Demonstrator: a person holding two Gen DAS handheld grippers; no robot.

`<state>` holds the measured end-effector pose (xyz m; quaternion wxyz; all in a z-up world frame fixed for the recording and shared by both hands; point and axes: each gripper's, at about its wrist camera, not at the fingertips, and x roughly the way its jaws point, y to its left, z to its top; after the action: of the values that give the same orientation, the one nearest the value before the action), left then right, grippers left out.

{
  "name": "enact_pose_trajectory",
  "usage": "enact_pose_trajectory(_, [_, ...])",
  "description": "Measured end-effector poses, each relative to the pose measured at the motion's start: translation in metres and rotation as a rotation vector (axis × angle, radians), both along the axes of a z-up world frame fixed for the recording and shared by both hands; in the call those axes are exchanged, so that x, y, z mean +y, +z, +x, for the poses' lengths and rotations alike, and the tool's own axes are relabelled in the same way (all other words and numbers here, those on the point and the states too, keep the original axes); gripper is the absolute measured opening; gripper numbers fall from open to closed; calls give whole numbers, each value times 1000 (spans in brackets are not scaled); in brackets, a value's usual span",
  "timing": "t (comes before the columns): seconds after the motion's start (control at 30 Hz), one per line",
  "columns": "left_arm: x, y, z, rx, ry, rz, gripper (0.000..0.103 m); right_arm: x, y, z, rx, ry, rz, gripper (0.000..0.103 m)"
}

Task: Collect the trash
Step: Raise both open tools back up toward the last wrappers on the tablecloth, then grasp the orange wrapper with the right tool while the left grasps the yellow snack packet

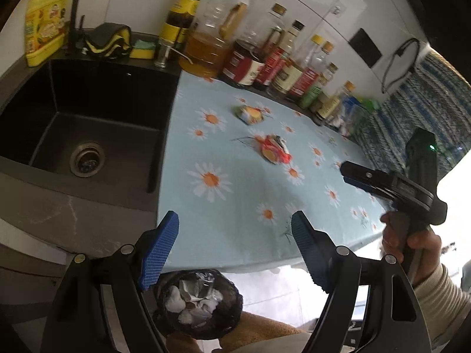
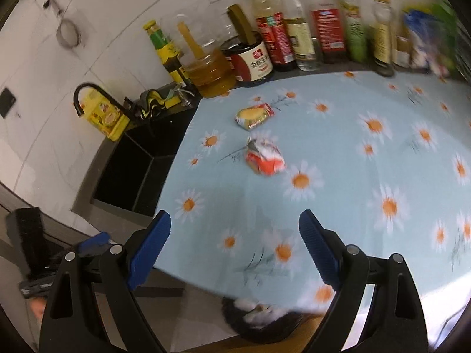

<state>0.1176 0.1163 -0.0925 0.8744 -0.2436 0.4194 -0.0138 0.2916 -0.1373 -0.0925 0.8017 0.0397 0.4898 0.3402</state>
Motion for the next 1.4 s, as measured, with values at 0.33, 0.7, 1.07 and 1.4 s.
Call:
enact_pose_trajectory(0.33, [-3,2,20,91,132,66,76,35,-39,74,-10,134,-60,88])
enact_pose_trajectory(0.7, [-11,-7,36,162,235,65,76,69,-77,108,-19,241,-116,69])
enact_pose_trajectory(1.07, [-17,-2,53,171,216,88,76,68,-87,110,-27,254,-128,41])
enact_pose_trajectory(1.4, [-32,3,104,158,94,151,76,21,-58,97,-67,189,-57,41])
